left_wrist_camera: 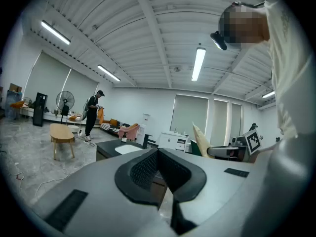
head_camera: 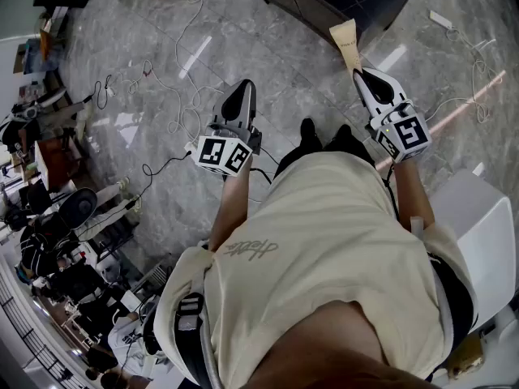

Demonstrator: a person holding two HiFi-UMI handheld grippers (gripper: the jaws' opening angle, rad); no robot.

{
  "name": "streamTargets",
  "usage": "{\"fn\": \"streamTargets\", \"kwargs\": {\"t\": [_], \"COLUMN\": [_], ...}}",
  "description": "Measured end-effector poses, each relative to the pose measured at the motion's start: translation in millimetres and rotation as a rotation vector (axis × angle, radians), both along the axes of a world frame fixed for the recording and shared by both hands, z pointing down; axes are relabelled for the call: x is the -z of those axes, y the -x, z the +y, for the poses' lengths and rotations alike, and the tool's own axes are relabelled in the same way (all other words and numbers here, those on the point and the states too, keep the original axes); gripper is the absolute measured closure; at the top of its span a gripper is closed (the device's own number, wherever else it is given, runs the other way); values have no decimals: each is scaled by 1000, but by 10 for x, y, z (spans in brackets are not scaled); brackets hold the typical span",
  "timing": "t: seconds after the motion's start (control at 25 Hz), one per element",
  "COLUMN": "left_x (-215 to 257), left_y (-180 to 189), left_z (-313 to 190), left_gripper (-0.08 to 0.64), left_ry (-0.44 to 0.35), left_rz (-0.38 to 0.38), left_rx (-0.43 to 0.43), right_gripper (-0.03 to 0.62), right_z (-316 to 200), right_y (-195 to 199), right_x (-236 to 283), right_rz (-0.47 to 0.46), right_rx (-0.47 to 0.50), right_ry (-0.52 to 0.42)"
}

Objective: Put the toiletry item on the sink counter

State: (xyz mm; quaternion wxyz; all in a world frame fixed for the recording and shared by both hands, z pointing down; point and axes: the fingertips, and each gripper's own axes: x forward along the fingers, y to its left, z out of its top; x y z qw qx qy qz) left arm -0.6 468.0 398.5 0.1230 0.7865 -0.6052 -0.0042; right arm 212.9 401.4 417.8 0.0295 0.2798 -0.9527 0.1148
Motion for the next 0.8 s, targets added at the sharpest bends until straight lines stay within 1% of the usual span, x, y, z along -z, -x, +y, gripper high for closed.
{"fn": "streamTargets", "kwargs": {"t": [0.32, 0.48, 0.68, 0.8], "left_x": [-138, -175, -217, -300], "left_y": [-69, -64, -122, -66], "left_z": [-172, -184, -191, -162], "left_gripper": [557, 557, 557, 557], "left_ry": [6, 21, 36, 60], "left_rz": [-19, -22, -3, 16], "left_rx": [33, 73, 107, 94], "right_gripper": [584, 584, 584, 584], "right_z": [-258, -333, -466, -524], "right_y": [-35, -28, 9, 97], "right_x": [-193, -260, -362, -301], "right_rz": [11, 5, 8, 27], "right_rx": [8, 36, 78, 79], "right_ry": [-29, -13, -12, -17]}}
